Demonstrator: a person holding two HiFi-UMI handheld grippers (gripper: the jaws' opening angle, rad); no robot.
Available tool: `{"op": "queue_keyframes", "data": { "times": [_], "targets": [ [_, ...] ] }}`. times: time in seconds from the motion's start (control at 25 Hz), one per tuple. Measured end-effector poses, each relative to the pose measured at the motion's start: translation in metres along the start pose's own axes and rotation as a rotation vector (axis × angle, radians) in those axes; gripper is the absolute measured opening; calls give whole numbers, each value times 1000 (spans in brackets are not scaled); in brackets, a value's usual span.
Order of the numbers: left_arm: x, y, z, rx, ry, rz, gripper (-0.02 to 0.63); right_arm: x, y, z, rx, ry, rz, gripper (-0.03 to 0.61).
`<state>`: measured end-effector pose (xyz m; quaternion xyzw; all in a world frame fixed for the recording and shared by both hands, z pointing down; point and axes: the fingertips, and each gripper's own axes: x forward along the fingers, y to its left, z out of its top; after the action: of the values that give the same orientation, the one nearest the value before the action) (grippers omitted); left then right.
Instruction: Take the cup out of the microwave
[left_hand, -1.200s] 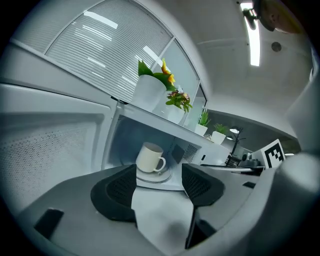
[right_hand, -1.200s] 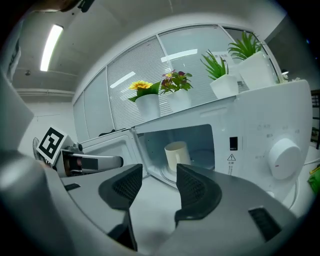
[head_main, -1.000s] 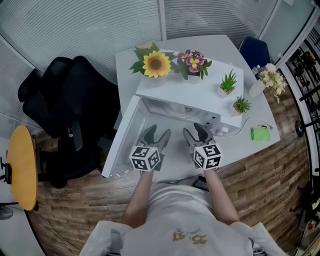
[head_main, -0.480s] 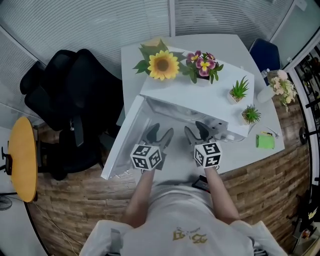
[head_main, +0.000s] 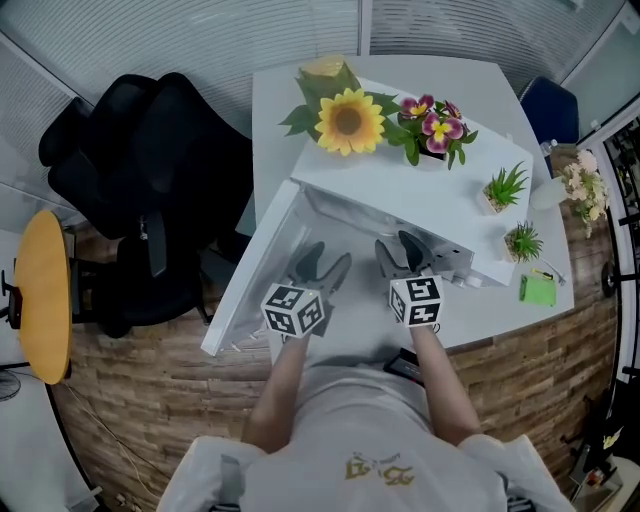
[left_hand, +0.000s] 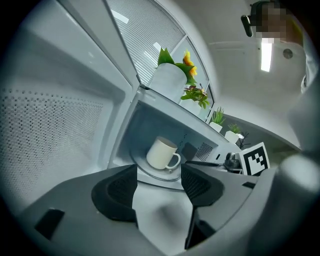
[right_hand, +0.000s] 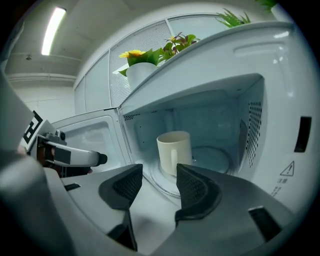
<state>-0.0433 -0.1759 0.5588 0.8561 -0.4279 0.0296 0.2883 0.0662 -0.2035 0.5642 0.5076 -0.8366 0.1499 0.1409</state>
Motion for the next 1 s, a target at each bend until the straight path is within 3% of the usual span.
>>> {"op": "queue_keyframes", "data": {
  "times": [0.4, 1.0],
  "targets": [
    [5, 13, -9, -37, 14, 0, 268, 26, -13, 6, 8, 5, -53, 211],
    [3, 25, -14, -67, 19, 2, 262, 45, -3, -2, -97, 37, 13, 209]
  ]
}}
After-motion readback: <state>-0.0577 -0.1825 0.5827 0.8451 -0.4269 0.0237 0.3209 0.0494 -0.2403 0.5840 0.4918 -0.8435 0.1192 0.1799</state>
